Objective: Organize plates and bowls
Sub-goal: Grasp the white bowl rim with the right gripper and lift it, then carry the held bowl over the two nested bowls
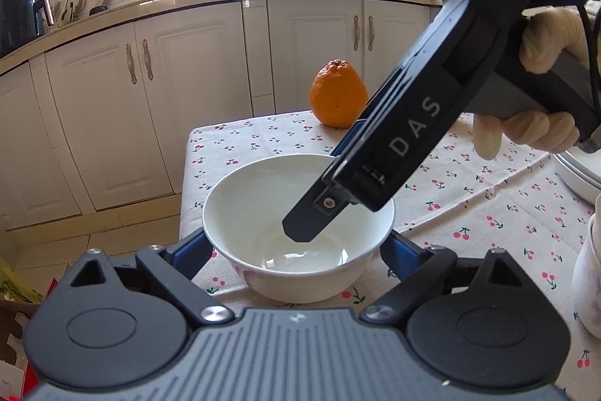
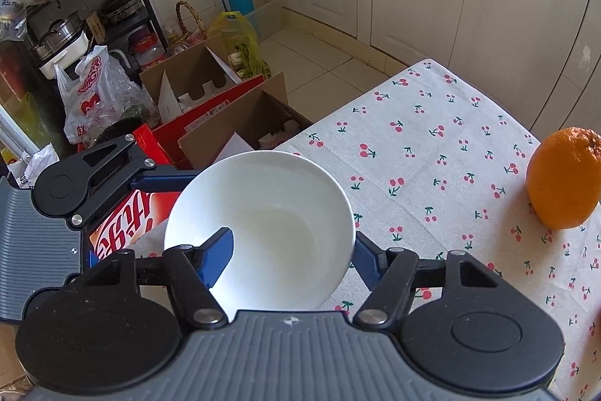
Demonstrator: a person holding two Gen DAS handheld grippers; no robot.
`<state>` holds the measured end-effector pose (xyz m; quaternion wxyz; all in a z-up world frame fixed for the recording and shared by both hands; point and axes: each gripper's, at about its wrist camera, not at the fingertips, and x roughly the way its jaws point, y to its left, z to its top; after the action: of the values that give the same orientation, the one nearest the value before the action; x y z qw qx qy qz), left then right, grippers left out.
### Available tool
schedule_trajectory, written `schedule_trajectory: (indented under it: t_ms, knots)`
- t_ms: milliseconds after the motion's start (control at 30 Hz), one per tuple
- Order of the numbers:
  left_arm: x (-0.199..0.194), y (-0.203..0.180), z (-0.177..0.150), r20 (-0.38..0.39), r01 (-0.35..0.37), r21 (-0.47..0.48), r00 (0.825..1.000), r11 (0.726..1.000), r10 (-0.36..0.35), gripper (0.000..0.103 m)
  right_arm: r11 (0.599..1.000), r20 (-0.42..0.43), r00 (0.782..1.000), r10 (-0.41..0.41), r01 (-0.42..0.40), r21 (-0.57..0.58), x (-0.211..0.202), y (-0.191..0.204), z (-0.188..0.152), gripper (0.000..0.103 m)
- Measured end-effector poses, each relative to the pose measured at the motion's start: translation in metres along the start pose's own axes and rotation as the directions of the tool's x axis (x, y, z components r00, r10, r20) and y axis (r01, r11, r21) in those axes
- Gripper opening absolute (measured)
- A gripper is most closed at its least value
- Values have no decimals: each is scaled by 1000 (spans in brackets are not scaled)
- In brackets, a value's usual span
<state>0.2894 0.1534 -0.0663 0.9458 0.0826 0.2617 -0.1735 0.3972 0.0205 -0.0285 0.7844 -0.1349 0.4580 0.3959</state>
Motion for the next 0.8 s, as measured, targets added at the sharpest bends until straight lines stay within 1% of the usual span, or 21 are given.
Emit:
schedule_trajectory:
  t_ms: [233,400,600,800]
  knots:
    - [-1,-1,0,-7,-1,-1,1000,1000,0,95,1000,8,1000,13,-13,18,-4,-2,-2,73]
    - [-9,-6,1,-7,10,7,1000,1000,-10,95,999,17,1000,22,-23,43,-13,0,-10,73]
    - [-28,-24,6,-4,25,46,1000,999,-25,95,997,34,999,27,-29,75,-35,7,-27,73]
    - [-51,-44,11,2,51,70,999,996,-51,95,995,53,999,14,-19,102,-65,19,-50,73]
